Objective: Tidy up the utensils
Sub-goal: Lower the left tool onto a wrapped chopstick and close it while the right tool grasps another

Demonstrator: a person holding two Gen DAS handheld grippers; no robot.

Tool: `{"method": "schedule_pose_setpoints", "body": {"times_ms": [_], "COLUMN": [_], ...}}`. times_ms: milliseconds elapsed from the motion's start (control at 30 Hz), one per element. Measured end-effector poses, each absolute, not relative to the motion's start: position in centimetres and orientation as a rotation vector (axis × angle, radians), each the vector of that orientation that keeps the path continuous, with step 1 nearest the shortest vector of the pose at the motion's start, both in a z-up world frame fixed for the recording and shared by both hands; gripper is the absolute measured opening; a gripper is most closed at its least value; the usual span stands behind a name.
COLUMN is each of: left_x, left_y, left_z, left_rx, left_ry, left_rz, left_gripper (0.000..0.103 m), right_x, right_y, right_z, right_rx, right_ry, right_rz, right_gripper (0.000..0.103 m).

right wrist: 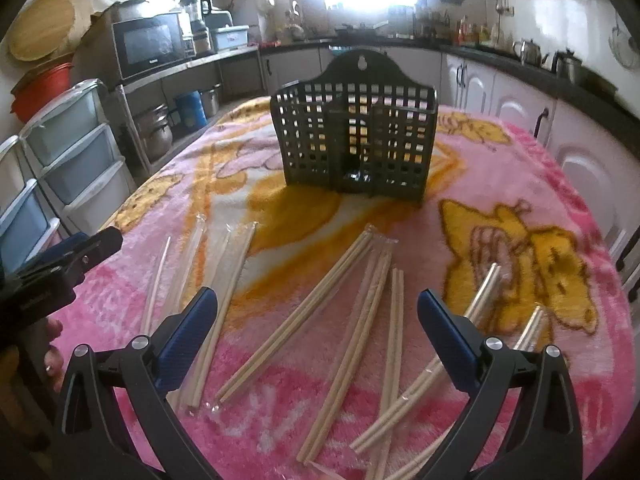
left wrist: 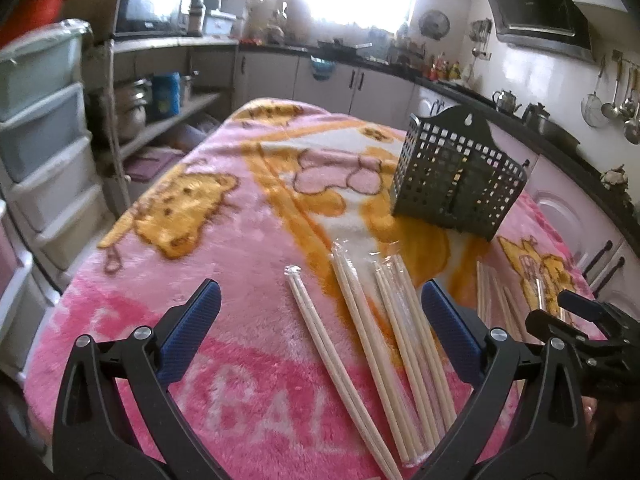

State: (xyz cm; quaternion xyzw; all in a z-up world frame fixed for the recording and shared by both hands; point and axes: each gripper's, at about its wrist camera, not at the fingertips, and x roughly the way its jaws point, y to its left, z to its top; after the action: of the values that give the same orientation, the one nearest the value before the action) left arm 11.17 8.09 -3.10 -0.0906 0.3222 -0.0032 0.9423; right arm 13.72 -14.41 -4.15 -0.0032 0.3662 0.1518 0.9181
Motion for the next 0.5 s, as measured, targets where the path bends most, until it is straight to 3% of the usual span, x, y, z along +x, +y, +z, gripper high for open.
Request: {"method": "schedule_pose_setpoints", "body": {"times_ms": [167, 500], "left_x": [13.5, 16.1], "left_y": [8.9, 9.7], "left_z": [-4.0, -6.4], "left_rx": [-0.177, -0.216], "left_ry": [0.736, 0.876], "left_rz": [-0.02, -0.063], "left_gripper": [0.076, 0.049], "right_x": [15.8, 19.3], "right_y": [-14.6, -14.0], "right_z": [-4.8, -6.9], "right_rx": [0.039, 0.124], "right_ry": [0.813, 0.973], "right_rz": [0.322, 0.343], "right_gripper": [0.096, 0.069]}}
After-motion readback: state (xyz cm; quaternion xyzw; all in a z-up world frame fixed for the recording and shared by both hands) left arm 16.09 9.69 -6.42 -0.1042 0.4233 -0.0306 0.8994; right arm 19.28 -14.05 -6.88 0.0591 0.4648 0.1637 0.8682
